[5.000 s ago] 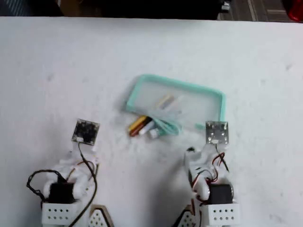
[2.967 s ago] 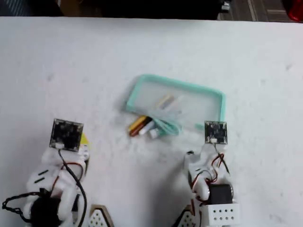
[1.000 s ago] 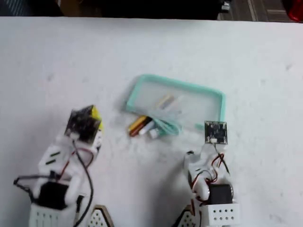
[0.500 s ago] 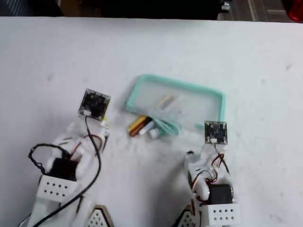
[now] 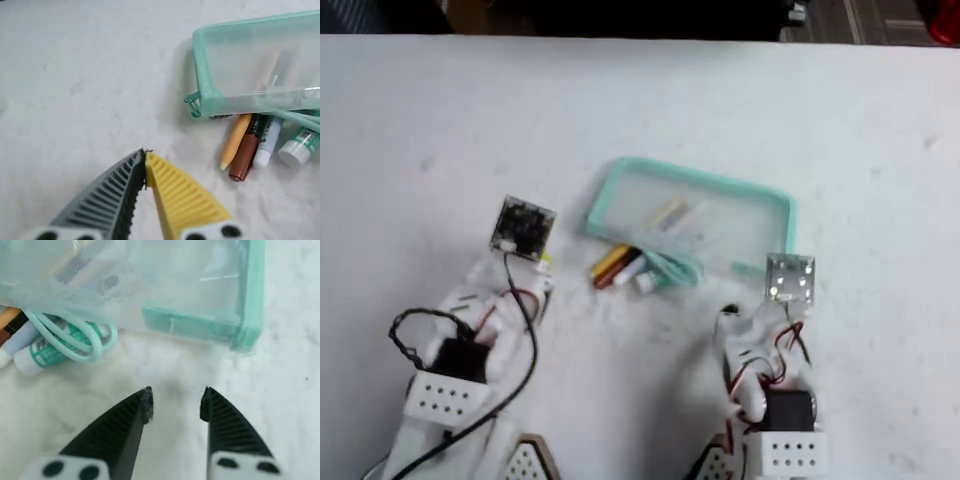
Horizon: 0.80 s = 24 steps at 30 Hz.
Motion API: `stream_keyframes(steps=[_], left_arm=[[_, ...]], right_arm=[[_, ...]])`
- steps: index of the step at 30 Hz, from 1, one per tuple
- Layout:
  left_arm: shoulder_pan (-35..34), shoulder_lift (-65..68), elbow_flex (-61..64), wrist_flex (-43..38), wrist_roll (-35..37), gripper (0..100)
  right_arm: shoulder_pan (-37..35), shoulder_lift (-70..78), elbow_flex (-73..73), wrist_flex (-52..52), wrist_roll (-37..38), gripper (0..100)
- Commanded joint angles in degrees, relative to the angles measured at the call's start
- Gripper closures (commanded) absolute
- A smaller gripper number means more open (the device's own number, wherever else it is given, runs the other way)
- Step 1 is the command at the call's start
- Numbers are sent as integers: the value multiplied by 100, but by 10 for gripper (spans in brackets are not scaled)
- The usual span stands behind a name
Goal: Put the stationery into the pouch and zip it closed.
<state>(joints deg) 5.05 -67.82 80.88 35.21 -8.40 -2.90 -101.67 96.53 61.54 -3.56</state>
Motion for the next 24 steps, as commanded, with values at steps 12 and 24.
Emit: stream_keyframes(steps=[12,24], left_arm=[[-1024,13,-123,-360,862,973],[-998,13,-132,-360,879,973]], right_arm=[[22,-13,35,-1807,1037,839],[-40,-13,-132,-2615,3341,844]])
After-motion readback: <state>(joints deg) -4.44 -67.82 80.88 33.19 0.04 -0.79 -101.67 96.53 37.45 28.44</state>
